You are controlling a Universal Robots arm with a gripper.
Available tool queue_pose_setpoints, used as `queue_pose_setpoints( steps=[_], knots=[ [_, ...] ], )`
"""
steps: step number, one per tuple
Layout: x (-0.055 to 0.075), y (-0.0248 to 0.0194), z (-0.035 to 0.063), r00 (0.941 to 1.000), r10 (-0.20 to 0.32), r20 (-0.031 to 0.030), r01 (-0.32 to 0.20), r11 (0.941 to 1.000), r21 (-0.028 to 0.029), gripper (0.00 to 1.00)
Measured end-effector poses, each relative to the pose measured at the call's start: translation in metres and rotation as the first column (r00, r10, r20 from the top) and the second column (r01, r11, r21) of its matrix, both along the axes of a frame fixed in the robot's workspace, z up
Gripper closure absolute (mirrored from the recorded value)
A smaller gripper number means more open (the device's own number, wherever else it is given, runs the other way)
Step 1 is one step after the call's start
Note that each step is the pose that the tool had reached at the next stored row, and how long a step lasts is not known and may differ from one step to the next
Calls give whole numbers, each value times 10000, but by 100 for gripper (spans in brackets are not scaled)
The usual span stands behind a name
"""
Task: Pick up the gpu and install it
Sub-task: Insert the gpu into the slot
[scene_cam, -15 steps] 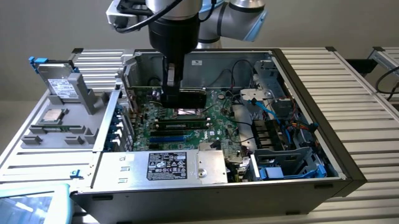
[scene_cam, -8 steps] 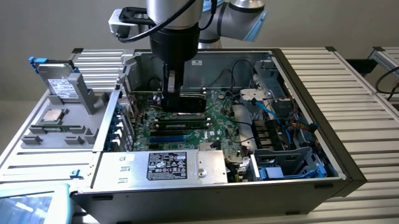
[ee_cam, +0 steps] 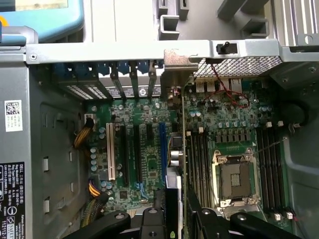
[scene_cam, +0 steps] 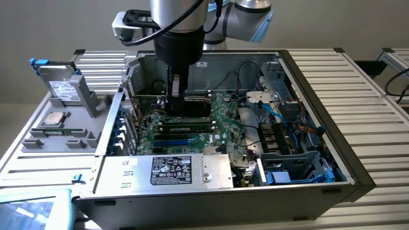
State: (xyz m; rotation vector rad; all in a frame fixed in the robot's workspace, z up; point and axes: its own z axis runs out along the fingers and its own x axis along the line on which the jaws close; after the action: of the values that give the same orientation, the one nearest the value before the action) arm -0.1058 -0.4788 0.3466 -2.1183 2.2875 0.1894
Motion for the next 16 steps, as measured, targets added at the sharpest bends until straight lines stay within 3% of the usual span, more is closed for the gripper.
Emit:
queue_pose_setpoints(
  steps=[7, 16],
  knots=[
    [0, -78, -126, 10000, 1, -2, -1, 10000, 54, 72],
    [-27, -92, -289, 10000, 0, -2, 0, 10000, 81, 72]
  ],
)
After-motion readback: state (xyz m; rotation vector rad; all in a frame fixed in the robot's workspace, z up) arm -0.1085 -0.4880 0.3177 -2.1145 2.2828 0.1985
